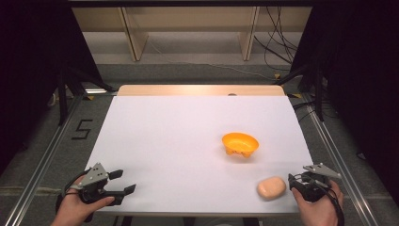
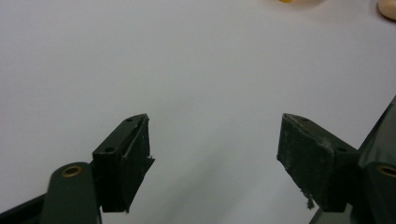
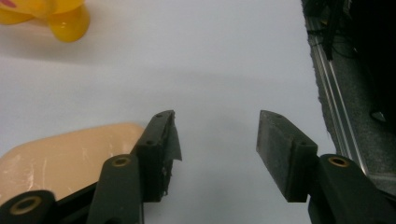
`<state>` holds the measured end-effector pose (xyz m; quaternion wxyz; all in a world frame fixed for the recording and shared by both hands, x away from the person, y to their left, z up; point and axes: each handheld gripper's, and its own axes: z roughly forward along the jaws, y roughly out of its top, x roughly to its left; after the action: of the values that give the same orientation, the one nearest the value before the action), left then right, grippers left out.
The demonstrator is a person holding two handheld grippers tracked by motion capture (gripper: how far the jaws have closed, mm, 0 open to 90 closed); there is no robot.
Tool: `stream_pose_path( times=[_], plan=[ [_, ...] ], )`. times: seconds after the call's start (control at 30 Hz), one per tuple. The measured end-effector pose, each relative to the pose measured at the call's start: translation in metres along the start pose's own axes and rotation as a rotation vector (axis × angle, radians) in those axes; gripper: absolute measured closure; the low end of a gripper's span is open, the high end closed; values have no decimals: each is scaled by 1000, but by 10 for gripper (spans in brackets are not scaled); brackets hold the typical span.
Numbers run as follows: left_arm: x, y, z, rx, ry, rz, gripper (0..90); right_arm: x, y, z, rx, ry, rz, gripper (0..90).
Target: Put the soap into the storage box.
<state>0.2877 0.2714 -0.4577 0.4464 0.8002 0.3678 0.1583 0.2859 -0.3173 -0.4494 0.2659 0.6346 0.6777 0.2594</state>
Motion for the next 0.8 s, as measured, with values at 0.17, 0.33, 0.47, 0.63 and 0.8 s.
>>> stream_pose_path(
  times=[0.17,0.33,0.47,0.63,0.8],
  plan=[
    [-2,0,-2,6,4,-8,252,3,2,3,-35,11,-158,433],
    [0,-1,-1,3,0,-1,252,-2,12,-5,44,64,-336,462],
    [-2,0,-1,-4,1,-1,252,-8,30,-10,166,163,-737,412],
    [-1,1,-2,-8,-2,-1,251,-7,47,-6,419,298,-1055,327],
    [-1,0,-2,-3,-6,-3,251,-1,54,-2,541,301,-1090,303]
  ],
)
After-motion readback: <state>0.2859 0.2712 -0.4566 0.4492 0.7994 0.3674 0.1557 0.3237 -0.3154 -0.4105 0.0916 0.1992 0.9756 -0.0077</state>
